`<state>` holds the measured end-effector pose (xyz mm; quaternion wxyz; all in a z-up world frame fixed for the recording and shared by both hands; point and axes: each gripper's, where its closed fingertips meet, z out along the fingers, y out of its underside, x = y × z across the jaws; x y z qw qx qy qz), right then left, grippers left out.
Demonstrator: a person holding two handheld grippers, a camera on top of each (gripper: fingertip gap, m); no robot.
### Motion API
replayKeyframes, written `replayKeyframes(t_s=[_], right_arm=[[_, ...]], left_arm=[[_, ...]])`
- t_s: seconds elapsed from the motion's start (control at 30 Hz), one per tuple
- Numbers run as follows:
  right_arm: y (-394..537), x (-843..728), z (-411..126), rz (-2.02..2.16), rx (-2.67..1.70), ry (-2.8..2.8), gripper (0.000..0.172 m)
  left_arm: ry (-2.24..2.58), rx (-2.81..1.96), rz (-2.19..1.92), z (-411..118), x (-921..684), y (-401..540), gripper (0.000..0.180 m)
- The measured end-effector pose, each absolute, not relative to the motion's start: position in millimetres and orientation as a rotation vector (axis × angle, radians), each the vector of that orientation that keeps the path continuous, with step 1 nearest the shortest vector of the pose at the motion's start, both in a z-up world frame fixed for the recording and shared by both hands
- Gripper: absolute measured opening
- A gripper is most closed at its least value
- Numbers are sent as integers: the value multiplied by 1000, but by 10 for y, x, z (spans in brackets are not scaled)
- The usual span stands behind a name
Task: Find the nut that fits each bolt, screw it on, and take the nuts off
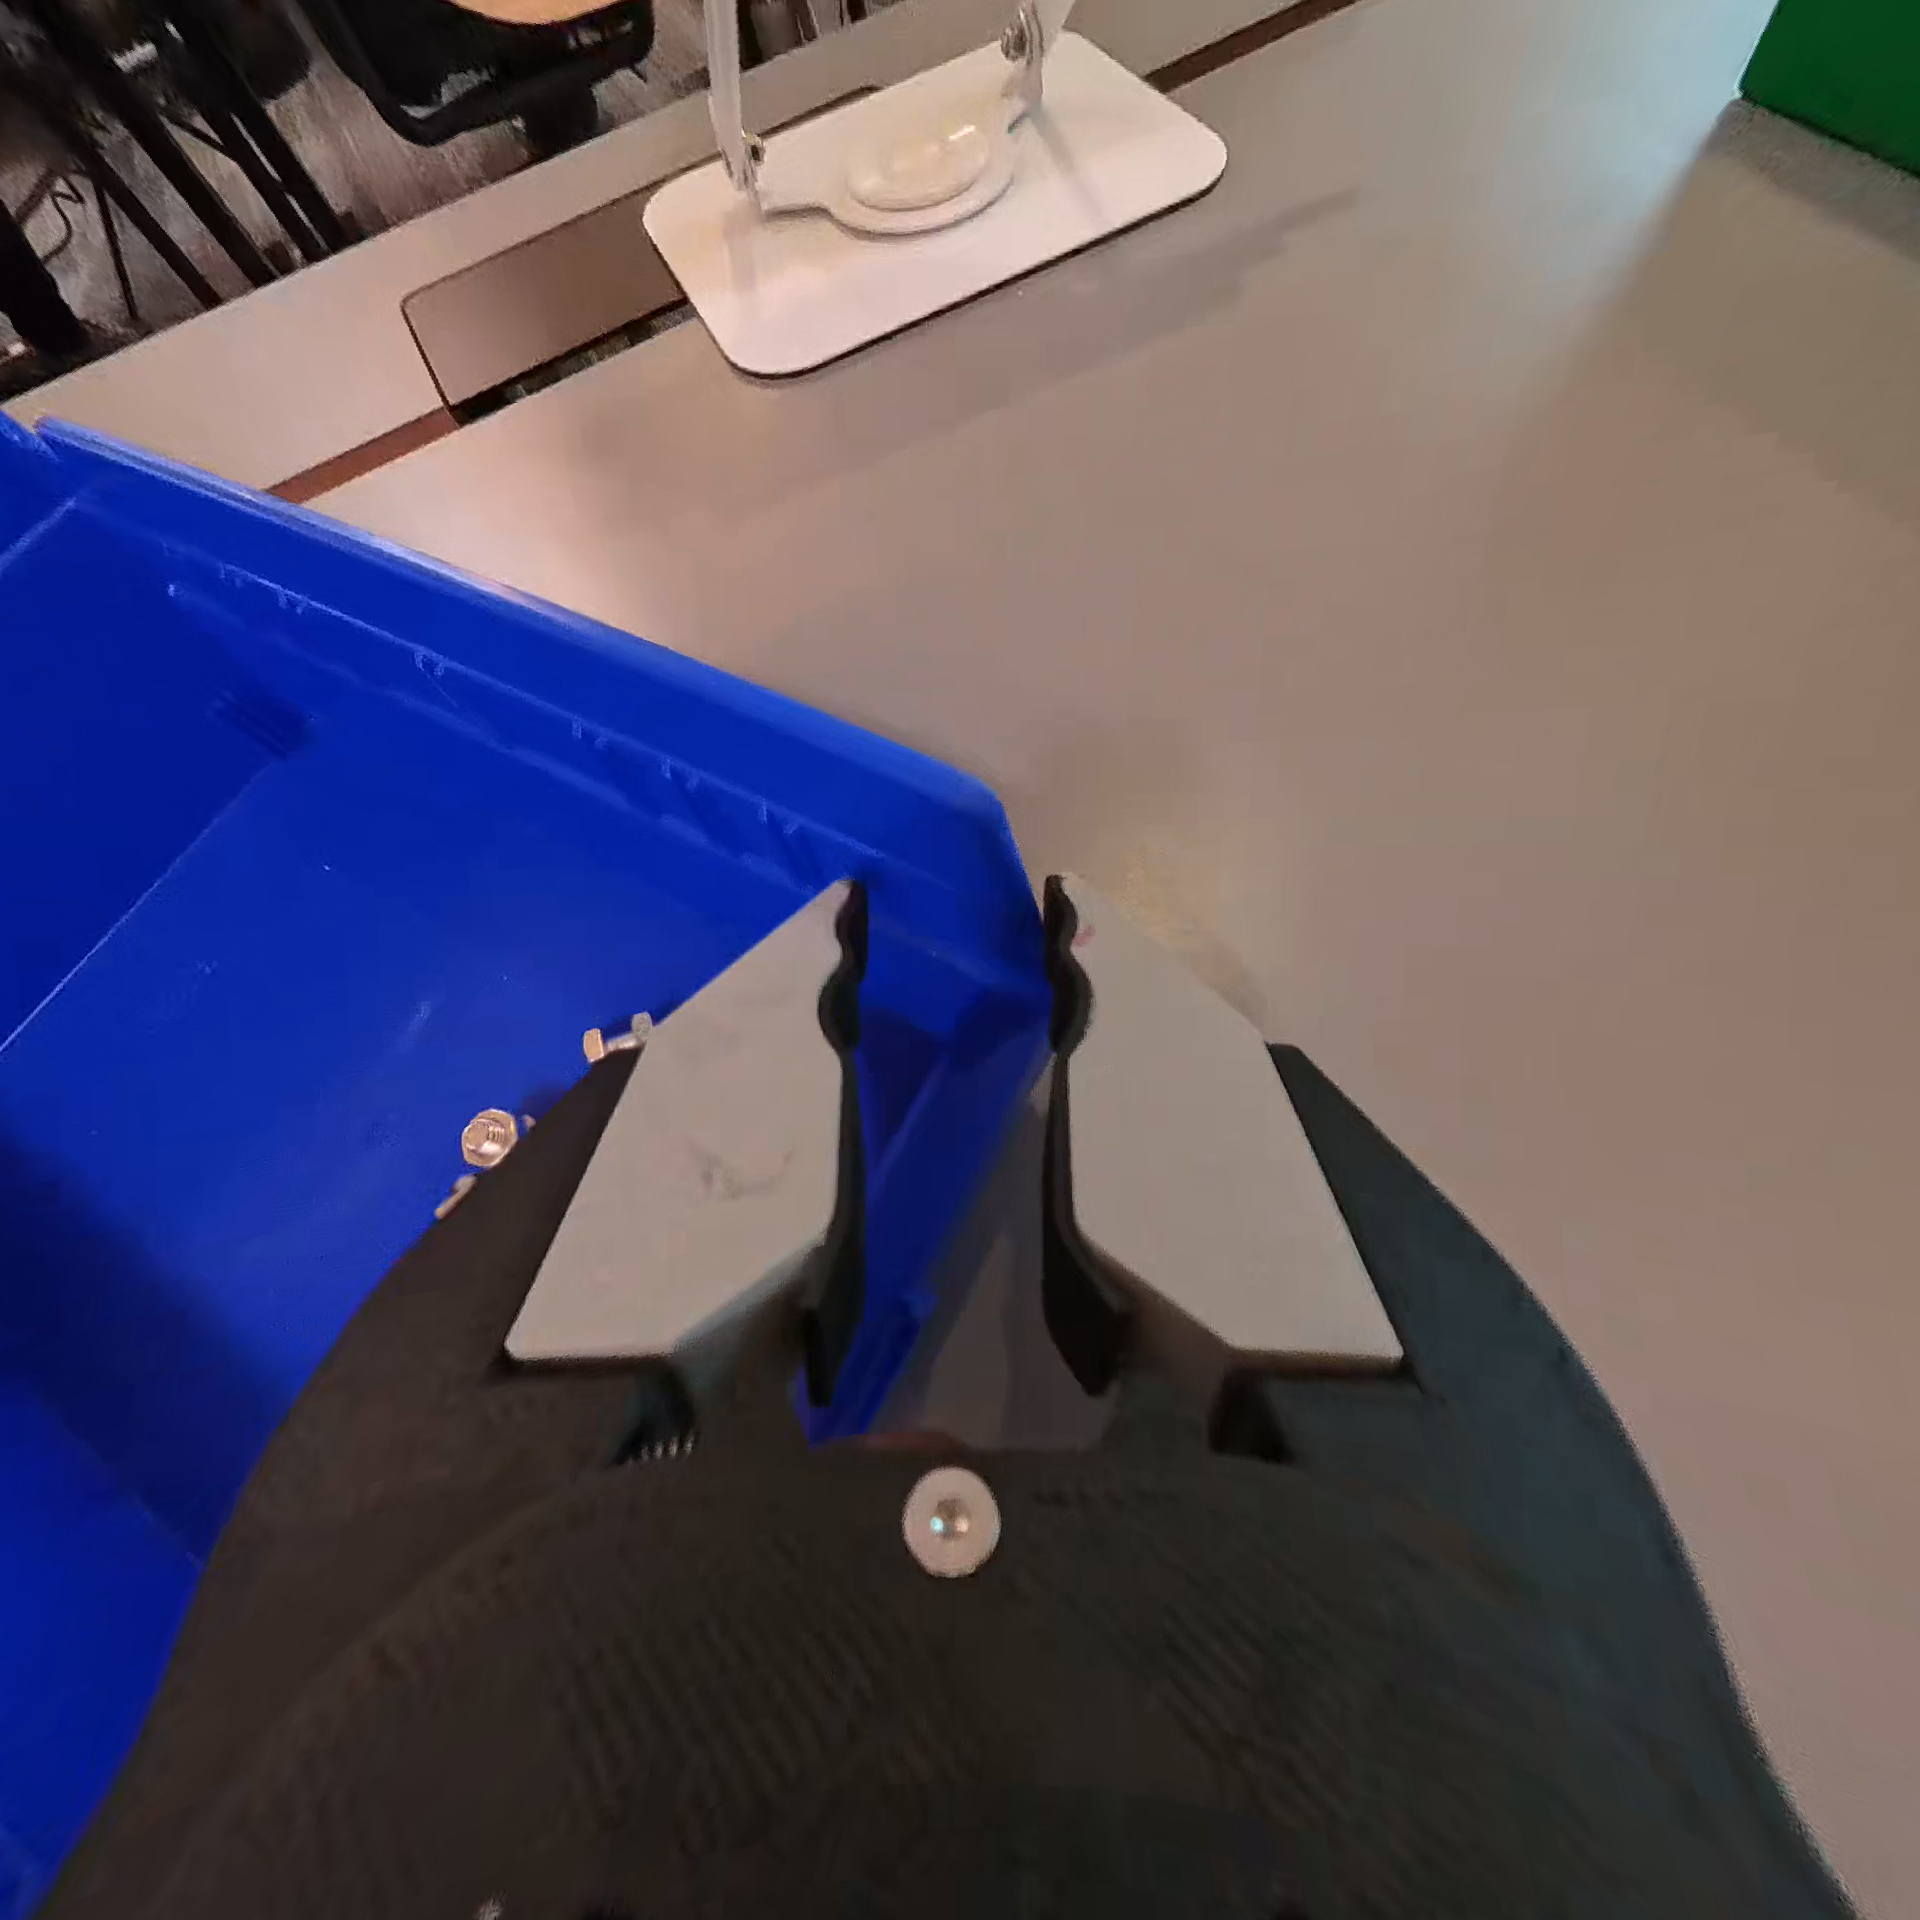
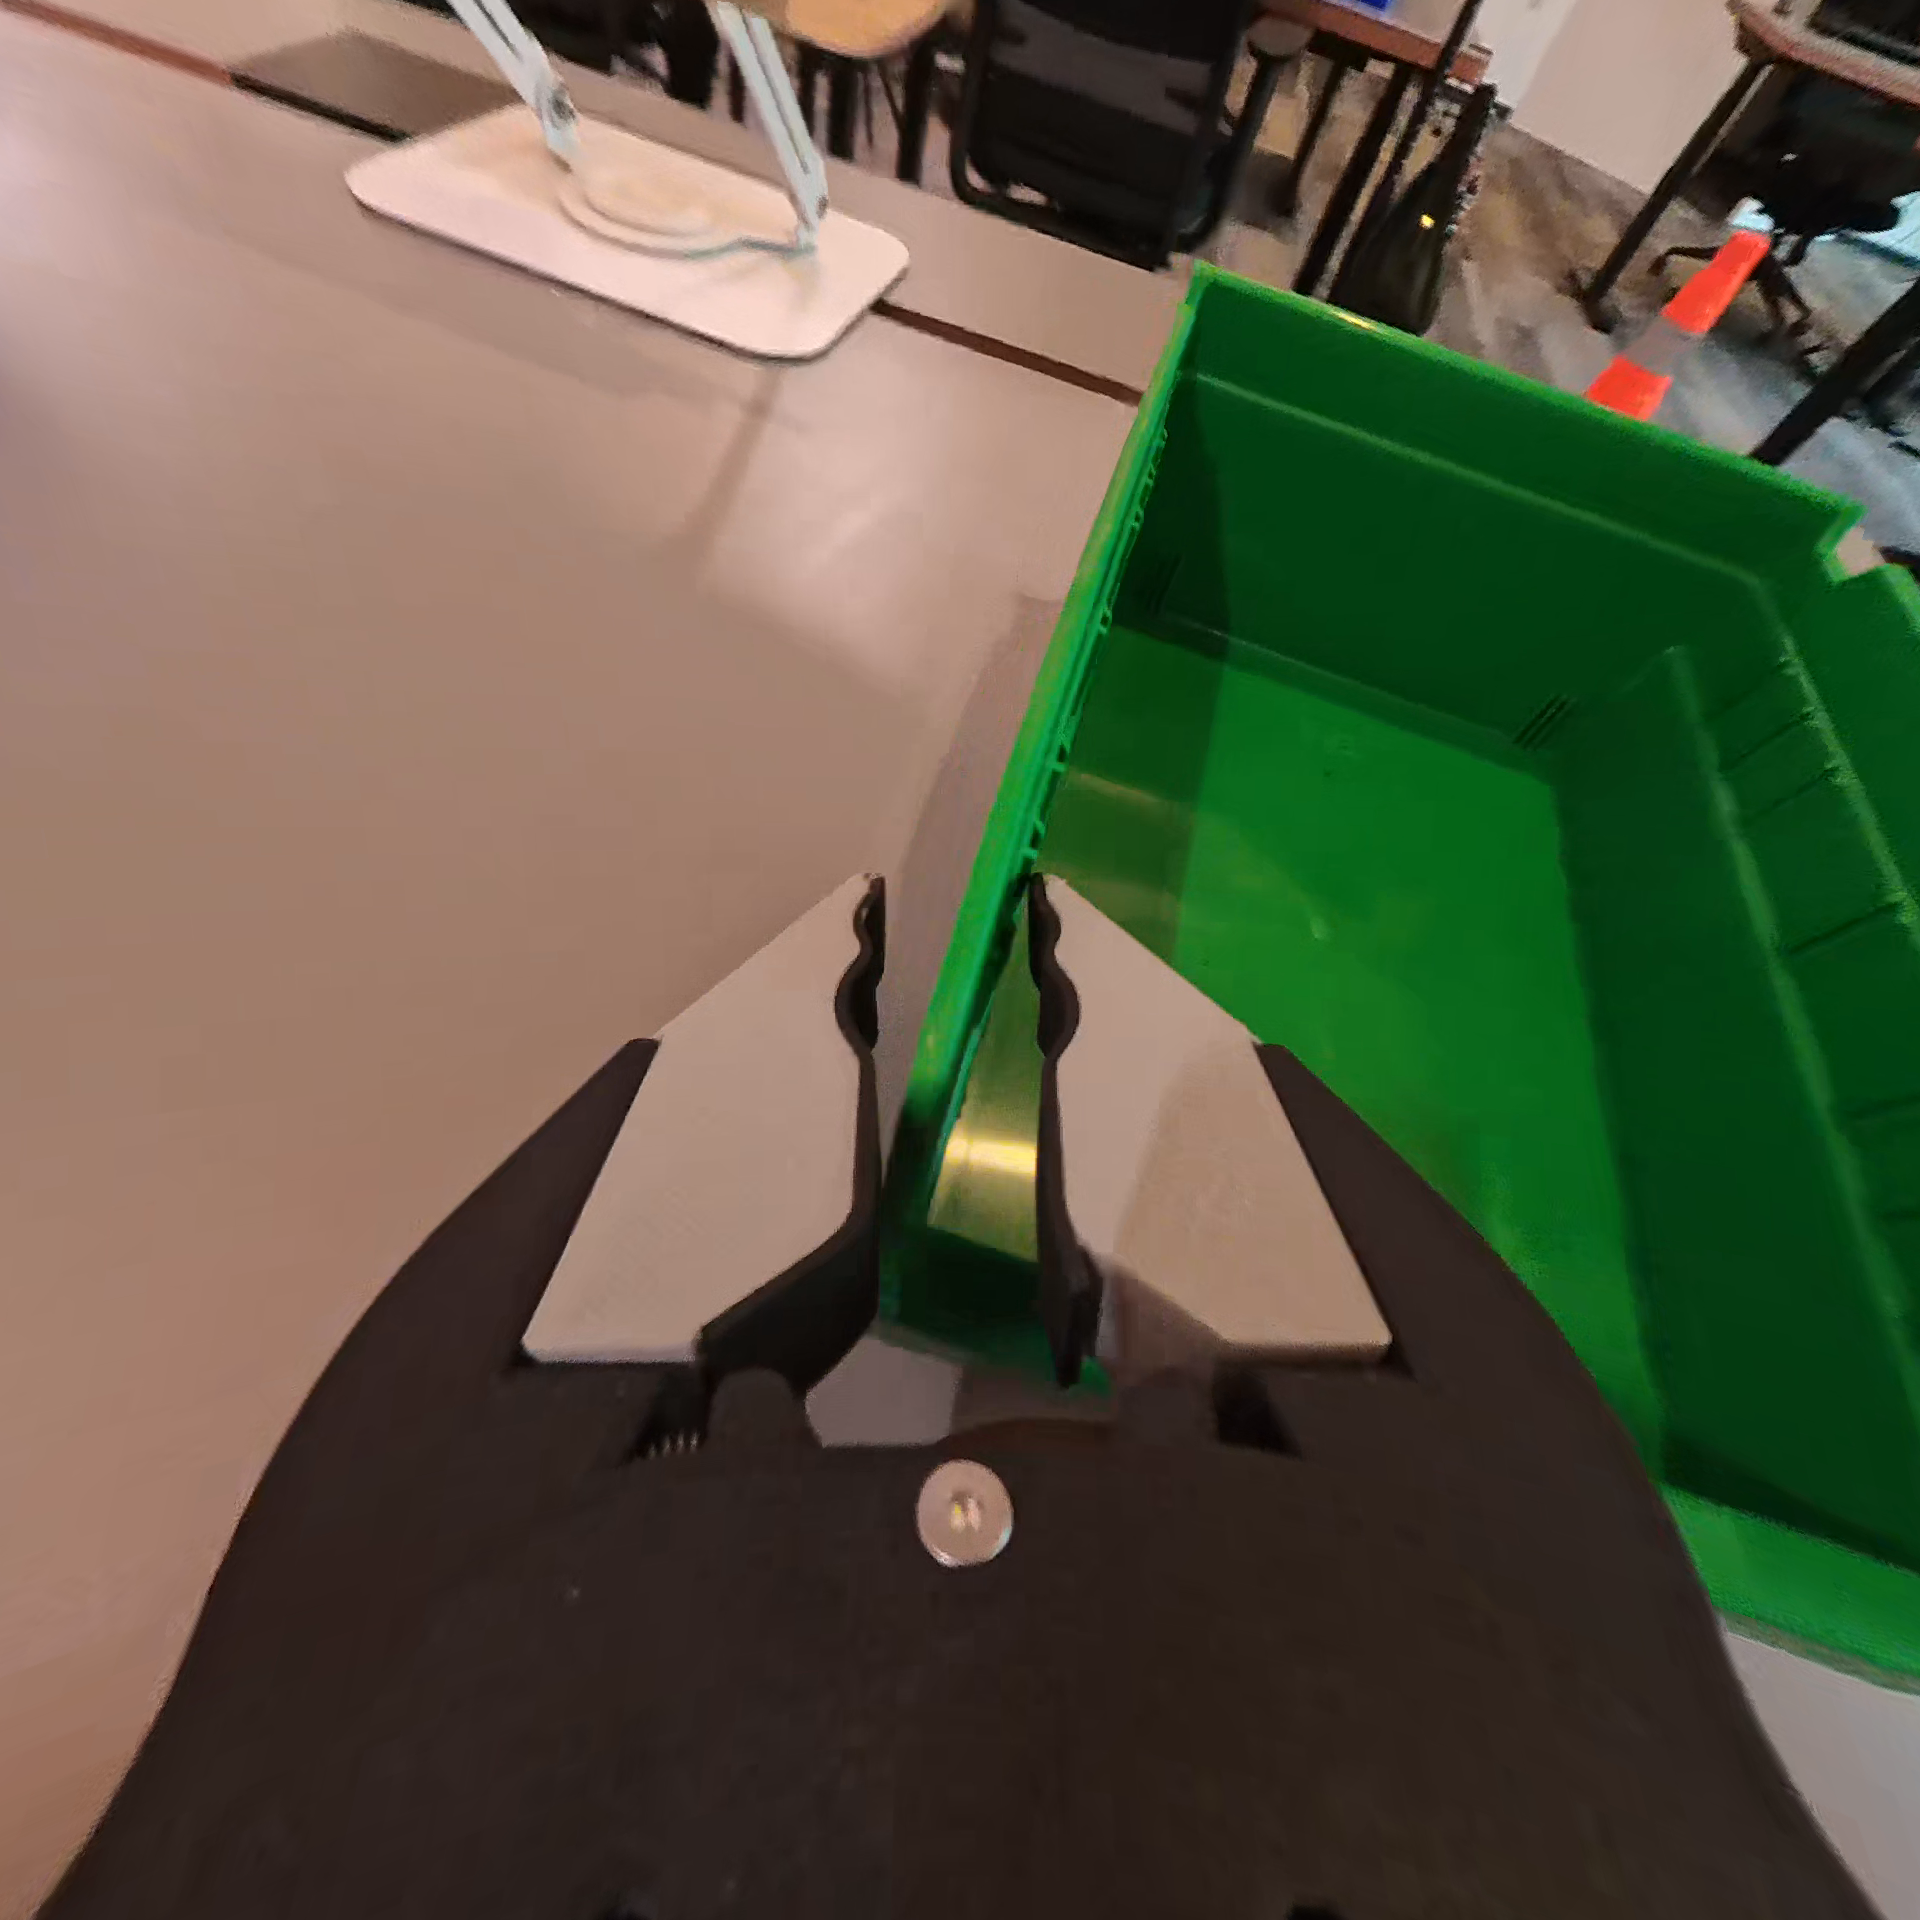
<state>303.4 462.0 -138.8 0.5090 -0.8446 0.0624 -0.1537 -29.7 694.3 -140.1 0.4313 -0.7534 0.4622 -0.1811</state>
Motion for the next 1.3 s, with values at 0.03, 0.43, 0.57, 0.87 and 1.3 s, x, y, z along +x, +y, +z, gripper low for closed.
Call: replayKeyframes(t_s=[0.03,0.43,0.57,0.87,1.3], right_arm=[[4644,3047,-1423,-410,-2059,135,26],[4556,3262,-1398,-428,-2017,101,17],[4471,3042,-1108,-348,-1925,95,35],[4765,2109,-229,-251,-1749,-188,62],[6483,1866,-1090,45,-1812,-187,86]], left_arm=[[1162,-1881,-434,-1403,-319,6941,31],[1359,-1875,-451,-1409,-1059,6766,18],[1240,-1833,-545,-1139,-1118,6654,19],[1185,-1513,-745,-315,-457,6049,63],[1619,-1422,-1077,-1266,1160,5953,25]])
